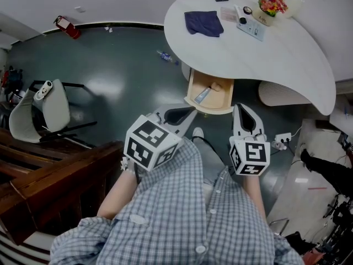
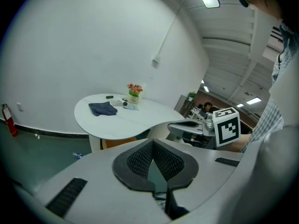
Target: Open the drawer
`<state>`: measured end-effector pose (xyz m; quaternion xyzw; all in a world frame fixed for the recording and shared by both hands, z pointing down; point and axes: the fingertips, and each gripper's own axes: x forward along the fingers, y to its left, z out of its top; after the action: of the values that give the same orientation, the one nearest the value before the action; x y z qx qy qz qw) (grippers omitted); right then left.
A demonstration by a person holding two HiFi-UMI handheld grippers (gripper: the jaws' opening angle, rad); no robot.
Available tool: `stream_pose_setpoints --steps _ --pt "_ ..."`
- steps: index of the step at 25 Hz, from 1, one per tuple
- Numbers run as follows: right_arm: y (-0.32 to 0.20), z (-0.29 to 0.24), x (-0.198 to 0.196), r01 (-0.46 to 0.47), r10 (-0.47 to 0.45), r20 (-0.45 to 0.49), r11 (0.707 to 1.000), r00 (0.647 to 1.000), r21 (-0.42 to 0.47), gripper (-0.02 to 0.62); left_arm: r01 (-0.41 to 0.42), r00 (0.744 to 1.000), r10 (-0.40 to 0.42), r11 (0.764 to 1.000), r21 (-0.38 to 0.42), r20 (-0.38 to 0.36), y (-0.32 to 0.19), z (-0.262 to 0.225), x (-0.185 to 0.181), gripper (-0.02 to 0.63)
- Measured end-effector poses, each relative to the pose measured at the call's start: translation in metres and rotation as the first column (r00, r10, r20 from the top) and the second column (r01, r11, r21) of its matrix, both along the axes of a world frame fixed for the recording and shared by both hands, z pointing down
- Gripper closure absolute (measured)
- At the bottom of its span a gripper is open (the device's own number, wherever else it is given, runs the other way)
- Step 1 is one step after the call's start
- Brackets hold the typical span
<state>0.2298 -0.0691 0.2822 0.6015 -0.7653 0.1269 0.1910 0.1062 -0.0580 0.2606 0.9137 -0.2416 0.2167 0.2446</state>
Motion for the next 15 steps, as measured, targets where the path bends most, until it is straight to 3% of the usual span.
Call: stream_pose_setpoints --steps 15 --pt "-0.0002 0.0024 -0.01 0.021 -0.021 -0.001 1.0 1.0 -0.015 0.586 0.002 1.0 -0.002 1.0 -0.001 -0.01 -0.001 -0.0008 -0.0053 0.603"
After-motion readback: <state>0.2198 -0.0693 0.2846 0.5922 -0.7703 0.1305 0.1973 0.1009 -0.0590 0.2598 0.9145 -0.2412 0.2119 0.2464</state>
